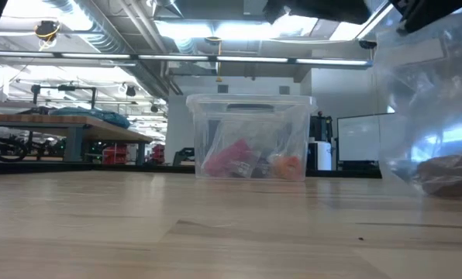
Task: Roll bandage
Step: Close the transparent zip bag
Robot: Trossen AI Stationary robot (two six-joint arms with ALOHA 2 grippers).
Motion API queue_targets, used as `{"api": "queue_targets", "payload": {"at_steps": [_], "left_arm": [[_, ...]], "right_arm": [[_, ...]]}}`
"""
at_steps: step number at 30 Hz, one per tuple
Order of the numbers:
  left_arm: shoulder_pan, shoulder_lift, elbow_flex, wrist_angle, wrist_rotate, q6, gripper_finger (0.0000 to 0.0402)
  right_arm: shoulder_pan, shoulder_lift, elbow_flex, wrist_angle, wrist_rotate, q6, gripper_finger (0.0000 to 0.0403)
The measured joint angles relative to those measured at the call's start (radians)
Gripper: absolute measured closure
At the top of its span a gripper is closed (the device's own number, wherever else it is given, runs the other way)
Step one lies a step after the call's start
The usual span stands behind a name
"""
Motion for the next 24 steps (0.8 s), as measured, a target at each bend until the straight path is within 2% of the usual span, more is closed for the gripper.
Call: {"api": "queue_targets", "payload": {"at_steps": [5, 9, 14, 18, 24], "left_arm": [[0.011, 0.012, 0.001, 0.103, 0.069, 0.001, 0.0334], [0.025, 0.049, 0.002, 0.167, 0.074, 0.038, 0.0281], [0.040, 0.073, 0.001, 0.184, 0.076, 0.037, 0.0250], [0.041, 0.076, 0.001, 0.212, 0.076, 0.054, 0.0258], [0.045, 0.079, 0.001, 0.208, 0.100, 0.036, 0.0344]], "right_arm": [[-0.001, 0.002, 0.000, 0.003, 0.007, -0.010, 0.0369], [-0.001, 0.003, 0.000, 0.004, 0.008, -0.010, 0.0369], [-0.001, 0.003, 0.000, 0.005, 0.008, -0.010, 0.0368], [-0.001, 0.003, 0.000, 0.005, 0.008, -0.011, 0.0368], [-0.001, 0.003, 0.000, 0.006, 0.012, -0.011, 0.0368]]}}
